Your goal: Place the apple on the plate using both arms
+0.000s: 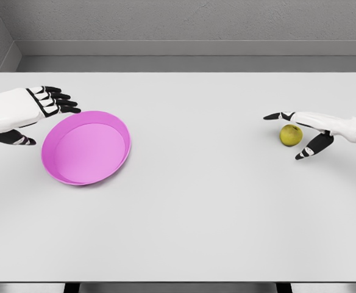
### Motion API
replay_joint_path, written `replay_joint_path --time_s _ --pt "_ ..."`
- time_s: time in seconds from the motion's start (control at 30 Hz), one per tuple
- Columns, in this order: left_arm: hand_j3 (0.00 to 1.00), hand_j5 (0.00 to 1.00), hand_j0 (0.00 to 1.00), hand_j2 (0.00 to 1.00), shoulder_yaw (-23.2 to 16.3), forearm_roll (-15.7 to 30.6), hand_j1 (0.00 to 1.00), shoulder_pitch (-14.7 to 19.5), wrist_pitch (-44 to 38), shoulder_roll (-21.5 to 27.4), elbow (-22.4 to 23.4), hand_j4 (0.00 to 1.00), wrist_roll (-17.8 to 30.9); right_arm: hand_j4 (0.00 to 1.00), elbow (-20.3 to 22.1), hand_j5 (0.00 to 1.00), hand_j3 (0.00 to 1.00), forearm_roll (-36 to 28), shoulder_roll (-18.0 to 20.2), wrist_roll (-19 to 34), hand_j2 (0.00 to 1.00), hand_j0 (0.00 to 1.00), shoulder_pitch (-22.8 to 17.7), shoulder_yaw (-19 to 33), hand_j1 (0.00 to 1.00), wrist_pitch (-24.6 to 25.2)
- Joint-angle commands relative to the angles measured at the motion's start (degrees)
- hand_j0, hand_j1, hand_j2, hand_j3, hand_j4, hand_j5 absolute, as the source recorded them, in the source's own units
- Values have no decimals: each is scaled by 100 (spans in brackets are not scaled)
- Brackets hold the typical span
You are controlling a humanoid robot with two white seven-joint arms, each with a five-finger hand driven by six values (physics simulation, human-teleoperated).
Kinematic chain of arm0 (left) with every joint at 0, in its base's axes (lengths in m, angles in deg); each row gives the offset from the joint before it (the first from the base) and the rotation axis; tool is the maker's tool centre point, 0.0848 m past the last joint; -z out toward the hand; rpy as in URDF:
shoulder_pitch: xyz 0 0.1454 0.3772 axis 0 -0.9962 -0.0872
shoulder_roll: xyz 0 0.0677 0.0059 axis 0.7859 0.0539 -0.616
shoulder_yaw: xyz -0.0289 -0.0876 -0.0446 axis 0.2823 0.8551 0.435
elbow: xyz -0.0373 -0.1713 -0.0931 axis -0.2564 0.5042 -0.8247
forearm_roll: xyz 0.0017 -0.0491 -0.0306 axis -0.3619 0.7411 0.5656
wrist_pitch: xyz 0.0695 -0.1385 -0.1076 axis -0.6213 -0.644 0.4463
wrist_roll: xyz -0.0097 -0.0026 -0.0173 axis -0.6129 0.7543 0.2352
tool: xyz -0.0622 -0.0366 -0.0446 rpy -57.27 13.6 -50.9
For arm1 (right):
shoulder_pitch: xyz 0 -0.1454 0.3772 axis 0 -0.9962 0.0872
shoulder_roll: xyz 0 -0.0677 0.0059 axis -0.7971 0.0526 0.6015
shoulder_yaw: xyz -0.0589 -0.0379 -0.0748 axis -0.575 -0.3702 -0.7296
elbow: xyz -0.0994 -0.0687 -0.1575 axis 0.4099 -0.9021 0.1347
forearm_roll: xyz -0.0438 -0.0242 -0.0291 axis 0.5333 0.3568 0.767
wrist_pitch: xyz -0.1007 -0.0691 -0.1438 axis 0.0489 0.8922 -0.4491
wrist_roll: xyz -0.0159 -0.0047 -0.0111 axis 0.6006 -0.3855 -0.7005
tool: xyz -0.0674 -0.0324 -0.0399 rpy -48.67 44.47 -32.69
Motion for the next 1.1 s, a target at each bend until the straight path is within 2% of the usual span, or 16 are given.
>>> replay_joint_path --time_s 0.0,0.5,1.07 --pt "100 100 100 100 6 35 100 0 -4 4 0 100 -3 100 -88 100 100 -25 -15 -2 100 100 18 5 100 18" --pt "100 100 100 100 6 35 100 -9 -4 4 0 100 -3 100 -308 100 100 19 -121 -2 100 100 123 31 100 9" --pt "100 100 100 100 -2 35 100 -9 -4 3 0 100 -3 100 -554 100 100 370 -270 -2 100 100 220 31 100 18"
